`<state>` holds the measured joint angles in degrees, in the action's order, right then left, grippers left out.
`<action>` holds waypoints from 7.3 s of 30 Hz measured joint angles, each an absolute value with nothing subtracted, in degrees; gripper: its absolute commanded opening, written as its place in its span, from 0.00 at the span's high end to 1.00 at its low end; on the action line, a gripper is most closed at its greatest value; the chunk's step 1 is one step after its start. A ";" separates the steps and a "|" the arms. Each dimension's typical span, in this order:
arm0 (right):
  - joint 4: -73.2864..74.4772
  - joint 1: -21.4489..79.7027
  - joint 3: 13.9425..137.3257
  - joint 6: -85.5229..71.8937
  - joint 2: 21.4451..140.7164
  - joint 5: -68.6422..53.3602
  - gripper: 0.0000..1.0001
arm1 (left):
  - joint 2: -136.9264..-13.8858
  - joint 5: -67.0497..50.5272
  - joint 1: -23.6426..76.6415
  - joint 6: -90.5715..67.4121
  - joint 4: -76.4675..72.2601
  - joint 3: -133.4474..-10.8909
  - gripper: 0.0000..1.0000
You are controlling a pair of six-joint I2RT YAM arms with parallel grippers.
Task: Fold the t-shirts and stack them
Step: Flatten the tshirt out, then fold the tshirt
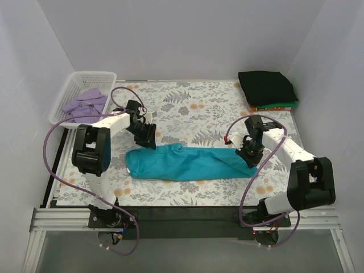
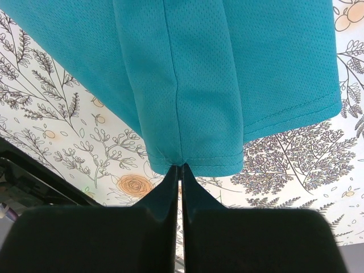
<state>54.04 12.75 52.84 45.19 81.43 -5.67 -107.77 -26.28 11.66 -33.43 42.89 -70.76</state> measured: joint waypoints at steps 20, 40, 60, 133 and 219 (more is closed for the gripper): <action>54.06 10.48 54.65 45.41 83.29 -5.78 0.99 | -83.79 -37.56 12.25 -14.66 43.64 -66.46 0.85; 55.99 10.24 54.48 46.50 82.39 -7.68 0.99 | -71.88 -34.50 9.06 -6.52 51.05 -52.60 0.63; 56.90 10.24 54.11 46.52 82.06 -8.08 0.99 | -94.94 -42.44 10.76 -18.37 42.02 -62.26 0.59; 41.32 6.11 113.80 38.65 64.38 1.10 0.99 | -60.99 -30.74 -3.03 -38.02 30.37 -111.02 1.00; 7.92 5.82 75.48 53.89 103.66 -6.17 0.99 | -81.19 -15.92 9.17 -28.99 26.94 -60.90 1.00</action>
